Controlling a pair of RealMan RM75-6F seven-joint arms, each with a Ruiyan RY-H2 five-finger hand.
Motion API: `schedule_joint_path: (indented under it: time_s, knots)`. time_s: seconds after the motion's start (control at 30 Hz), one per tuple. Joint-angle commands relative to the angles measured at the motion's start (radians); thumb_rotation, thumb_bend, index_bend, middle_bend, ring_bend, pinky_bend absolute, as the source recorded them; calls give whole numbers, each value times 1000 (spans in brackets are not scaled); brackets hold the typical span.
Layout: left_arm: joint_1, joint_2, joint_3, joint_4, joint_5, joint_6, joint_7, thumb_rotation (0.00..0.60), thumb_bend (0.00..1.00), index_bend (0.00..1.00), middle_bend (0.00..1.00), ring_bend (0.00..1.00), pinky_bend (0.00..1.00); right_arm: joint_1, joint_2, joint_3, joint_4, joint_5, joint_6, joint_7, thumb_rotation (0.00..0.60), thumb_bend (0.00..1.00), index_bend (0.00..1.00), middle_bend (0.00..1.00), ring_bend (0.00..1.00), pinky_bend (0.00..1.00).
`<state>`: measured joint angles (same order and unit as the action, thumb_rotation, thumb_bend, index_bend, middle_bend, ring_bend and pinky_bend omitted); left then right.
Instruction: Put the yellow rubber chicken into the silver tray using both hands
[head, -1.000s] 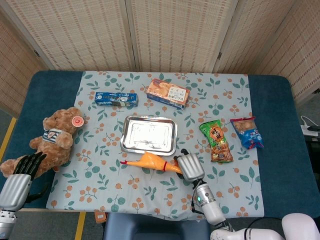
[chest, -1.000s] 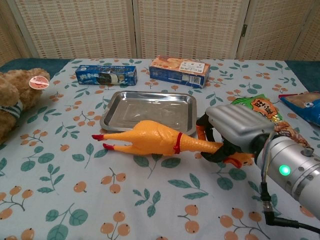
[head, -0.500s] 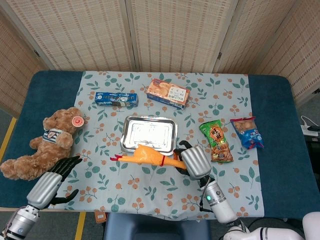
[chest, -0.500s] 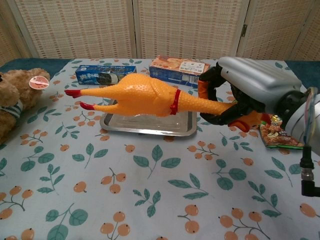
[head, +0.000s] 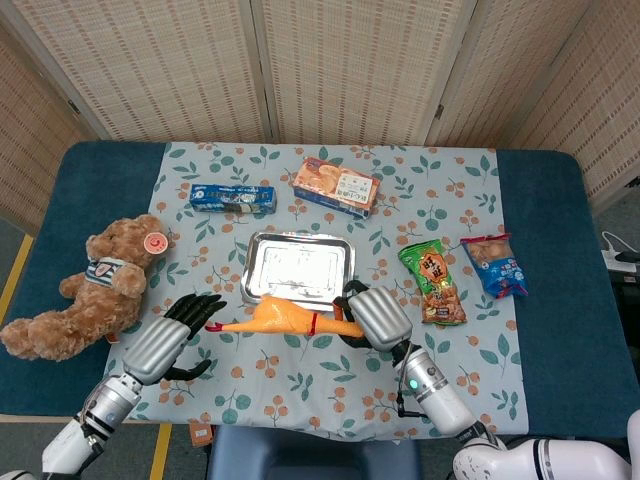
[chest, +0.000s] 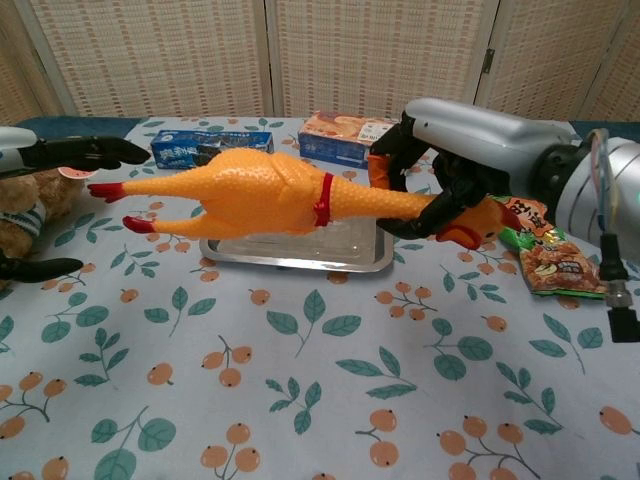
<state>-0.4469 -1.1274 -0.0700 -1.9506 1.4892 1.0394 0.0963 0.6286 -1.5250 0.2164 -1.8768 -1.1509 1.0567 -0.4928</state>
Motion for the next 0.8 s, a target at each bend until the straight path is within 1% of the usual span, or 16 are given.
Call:
schedule_joint_path:
  time_s: [0.03, 0.17, 0.3, 0.5, 0.63, 0.8]
  knots:
    - [-37, -65, -31, 40, -25, 4, 67, 600, 313, 0, 0, 0, 0, 25, -6, 16, 16, 32, -27, 16, 600, 379, 902, 658, 786, 777]
    - [-57, -98, -44, 74, -16, 13, 61, 600, 310, 0, 0, 0, 0, 63, -13, 25, 32, 83, -71, 18, 600, 380, 902, 658, 786, 777]
    - [-81, -118, -54, 95, -34, -5, 39, 600, 309, 0, 0, 0, 0, 104, -18, 41, 33, 151, -107, 16, 600, 379, 902, 658, 786, 777]
    - [-106, -134, -56, 103, -64, -33, 13, 600, 315, 0, 0, 0, 0, 147, -29, 51, 38, 195, -105, 1, 600, 379, 902, 658, 786, 777]
    - [-121, -150, -58, 116, -77, -45, -8, 600, 314, 0, 0, 0, 0, 167, -30, 49, 36, 216, -104, -5, 600, 379, 902, 658, 786, 777]
    - [-144, -176, -65, 131, -103, -69, -37, 600, 310, 0, 0, 0, 0, 193, -33, 46, 40, 213, -91, -20, 600, 379, 902, 658, 786, 777]
